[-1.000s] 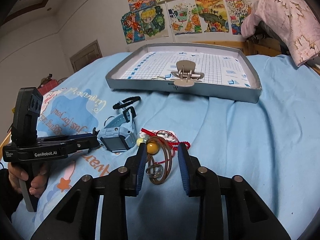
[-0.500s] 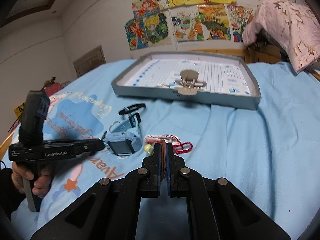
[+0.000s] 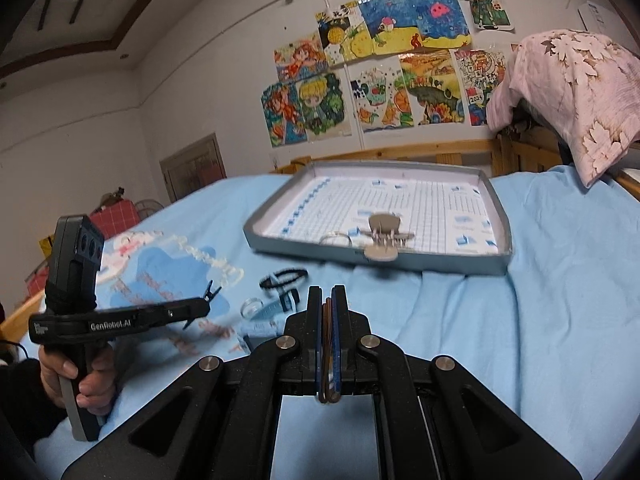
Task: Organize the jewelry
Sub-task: 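Carry the bracelet and cord into the grey tray and open both tools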
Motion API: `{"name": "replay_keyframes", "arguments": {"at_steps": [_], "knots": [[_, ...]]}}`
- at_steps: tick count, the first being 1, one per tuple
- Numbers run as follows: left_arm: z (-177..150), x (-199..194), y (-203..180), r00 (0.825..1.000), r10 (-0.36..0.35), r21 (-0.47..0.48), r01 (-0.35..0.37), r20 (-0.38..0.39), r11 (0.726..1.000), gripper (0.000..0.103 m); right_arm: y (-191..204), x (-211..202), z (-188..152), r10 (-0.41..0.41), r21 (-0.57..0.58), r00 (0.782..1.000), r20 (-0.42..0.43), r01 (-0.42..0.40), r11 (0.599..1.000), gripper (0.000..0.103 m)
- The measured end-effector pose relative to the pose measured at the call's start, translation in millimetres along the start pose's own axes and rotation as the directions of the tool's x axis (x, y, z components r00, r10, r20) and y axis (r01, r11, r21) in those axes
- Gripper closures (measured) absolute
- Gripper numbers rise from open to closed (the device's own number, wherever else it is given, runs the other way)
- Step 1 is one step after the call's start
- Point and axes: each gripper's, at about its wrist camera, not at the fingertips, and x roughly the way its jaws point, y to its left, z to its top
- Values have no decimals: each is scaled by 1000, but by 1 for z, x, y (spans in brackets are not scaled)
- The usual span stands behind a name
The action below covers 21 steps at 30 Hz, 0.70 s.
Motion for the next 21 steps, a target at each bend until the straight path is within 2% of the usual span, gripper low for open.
{"name": "replay_keyframes", "arguments": {"at_steps": [6, 10, 17, 21], "knots": [[18, 5, -8, 1000, -3, 20, 4, -24, 1000, 90, 6, 5, 17, 7, -38, 1000, 15, -6, 999, 99], [42, 12, -16, 1000, 23, 73, -23, 9, 997, 90, 5, 21, 43, 12, -48, 999, 36, -11, 999, 99], [101, 59, 5, 999, 38, 23, -38, 36, 999, 90, -2, 86, 91, 16, -17, 998, 61, -15, 1000, 99], [115, 90, 13, 998, 56, 31, -57, 11, 998, 90, -7, 128, 95, 10, 11, 999, 36, -11, 1000, 99]]}}
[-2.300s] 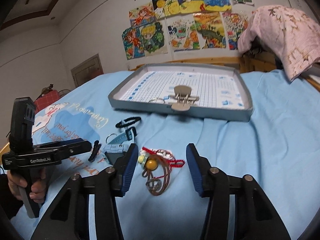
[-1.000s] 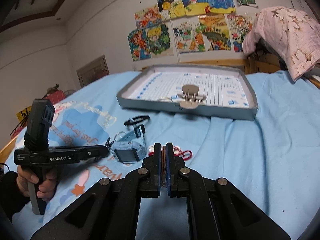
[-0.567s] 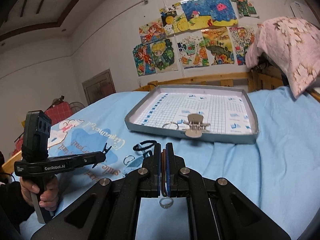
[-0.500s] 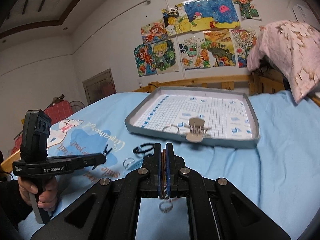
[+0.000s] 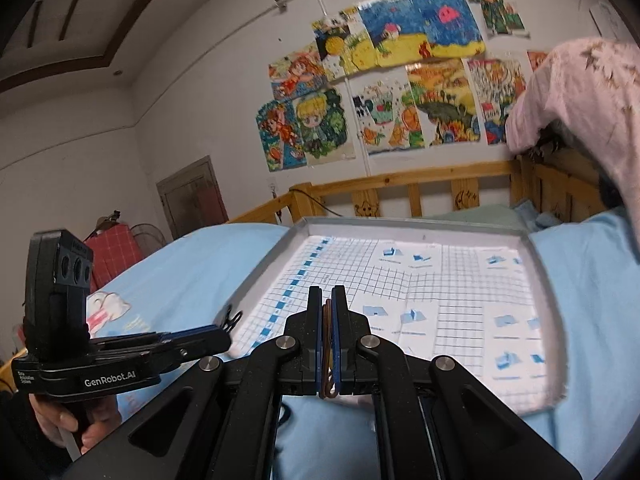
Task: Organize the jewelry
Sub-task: 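Carry the bracelet and cord into the grey tray and open both tools, then withdraw both tools from the tray back toward the remaining jewelry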
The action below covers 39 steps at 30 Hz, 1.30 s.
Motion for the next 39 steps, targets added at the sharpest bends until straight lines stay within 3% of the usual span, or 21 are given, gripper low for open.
{"name": "replay_keyframes", "arguments": {"at_steps": [6, 18, 21, 23, 24, 26, 27, 30, 31, 32, 33, 34, 35, 39], "knots": [[-9, 29, 14, 998, 7, -25, -8, -57, 1000, 90, -3, 45, -15, -31, -7, 996, -81, 30, 1000, 99], [-12, 28, 21, 997, 36, -59, -40, -72, 997, 89, -3, 40, -21, -71, -23, 994, -86, 69, 997, 98], [-12, 18, 20, 998, 45, -64, -48, -49, 997, 78, -3, 30, -15, -79, -22, 995, -62, 78, 997, 98], [-10, 7, 15, 999, 50, -60, -51, -22, 997, 64, -3, 22, -11, -82, -22, 995, -51, 81, 996, 95], [-9, 2, 14, 999, 50, -60, -51, -11, 997, 58, -3, 18, -9, -84, -22, 995, -46, 83, 996, 92], [-8, -13, 8, 998, 57, -58, -55, 32, 997, 37, -2, 8, -6, -89, -20, 995, -32, 89, 996, 68], [-8, -21, 5, 997, 61, -53, -58, 56, 997, 36, -1, 1, -5, -92, -18, 996, -17, 92, 996, 62], [-8, -46, -7, 992, 72, -25, -69, 107, 997, 23, 4, -24, 0, -101, -25, 994, 32, 102, 994, 58], [-9, -59, -13, 986, 90, -18, -88, 142, 996, 10, 5, -32, 1, -104, -25, 994, 44, 105, 994, 54], [-12, -70, -17, 978, 104, -16, -103, 181, 995, 0, 7, -42, 2, -106, -24, 993, 60, 107, 994, 42], [-14, -80, -20, 969, 113, -16, -112, 219, 994, 0, 9, -54, 3, -110, -22, 991, 81, 113, 993, 32], [-16, -92, -24, 959, 123, -15, -123, 254, 992, 0, 12, -66, 4, -115, -24, 988, 105, 118, 993, 13], [-19, -102, -28, 953, 130, -12, -132, 272, 991, 0, 15, -80, 4, -116, -28, 984, 133, 120, 992, 3], [-26, -135, -44, 936, 146, -6, -152, 320, 988, 0, 26, -122, 3, -116, -39, 974, 196, 126, 991, 2]]}}
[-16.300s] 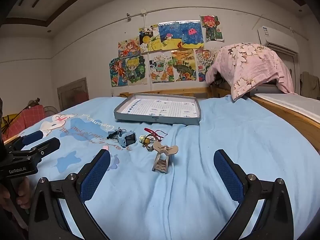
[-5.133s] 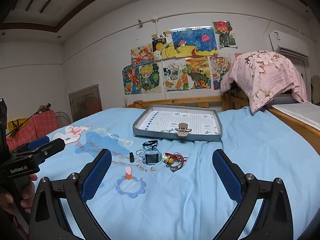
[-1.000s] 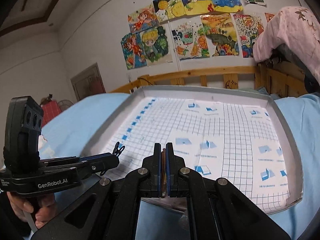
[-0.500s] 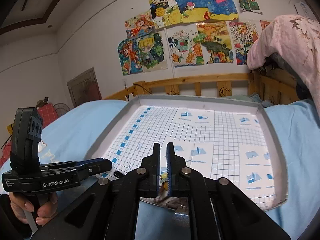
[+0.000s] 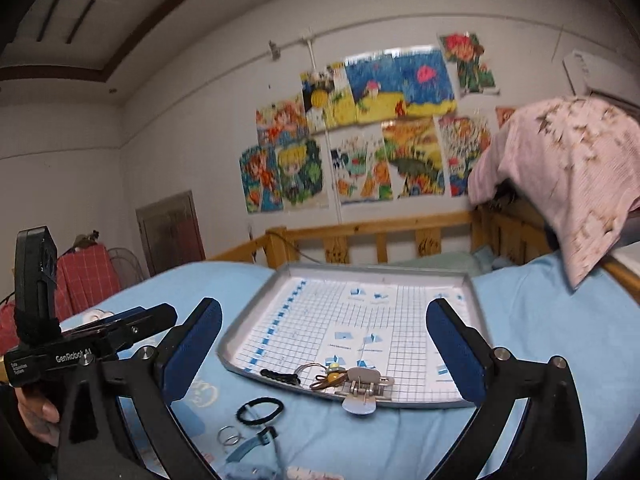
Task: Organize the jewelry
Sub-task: 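Withdraw both tools from the tray back toward the remaining jewelry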
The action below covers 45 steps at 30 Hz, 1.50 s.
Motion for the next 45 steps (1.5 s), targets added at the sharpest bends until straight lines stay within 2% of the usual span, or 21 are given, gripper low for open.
{"name": "replay_keyframes", "arguments": {"at_steps": [8, 16, 23, 33, 38, 45], "knots": [[-8, -80, -27, 996, 18, 71, -25, 90, 997, 0, 8, -71, 4, 1, -9, 999, 54, 0, 1000, 2], [-34, -149, -40, 993, 26, 86, -36, 115, 996, 0, 24, -137, -5, -9, -45, 997, 81, 13, 999, 2], [-61, -188, -46, 994, 37, 110, -49, 107, 993, 0, 37, -187, -24, -22, -60, 997, 70, 27, 998, 2], [-96, -202, -43, 998, 56, 125, -61, 38, 990, 0, 34, -219, -61, -48, -42, 999, 21, 49, 998, 2], [-103, -192, -40, 998, 65, 117, -65, 6, 991, 0, 27, -210, -77, -55, -32, 998, -28, 54, 998, 2], [-90, -168, -37, 998, 66, 118, -64, -14, 991, 0, 18, -183, -71, -47, -23, 997, -54, 46, 999, 2]]}}
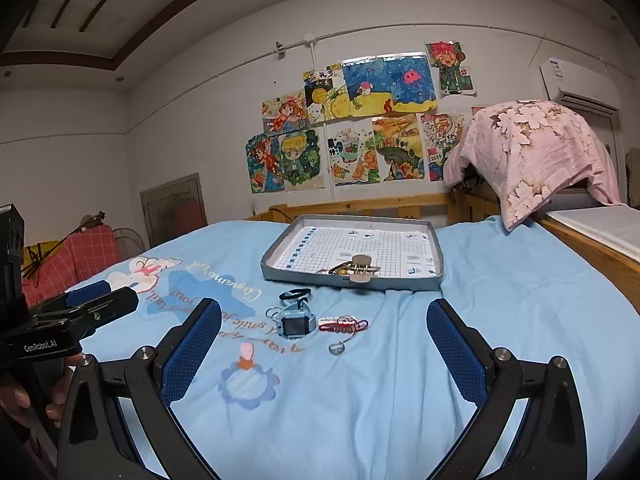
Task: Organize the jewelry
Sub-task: 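Withdraw both tools from the tray back toward the remaining jewelry, then grasp the blue watch with the left tool while the right tool grasps the silver ring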
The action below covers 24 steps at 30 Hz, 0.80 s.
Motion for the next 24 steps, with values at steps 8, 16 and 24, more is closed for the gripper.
{"name": "replay_keyframes", "arguments": {"at_steps": [8, 16, 24], "knots": [[24, 43, 6, 1000, -6, -17, 6, -3, 1000, 0, -11, 40, 21, -9, 16, 1000, 5, 9, 1000, 2], [34, 94, 7, 1000, -4, -17, 3, -20, 1000, 0, -28, 91, 34, -36, 42, 999, 18, 35, 998, 2], [30, 142, 13, 996, -17, -26, 15, -89, 1000, 0, -39, 134, 30, -45, 43, 999, -21, 46, 998, 2]]}}
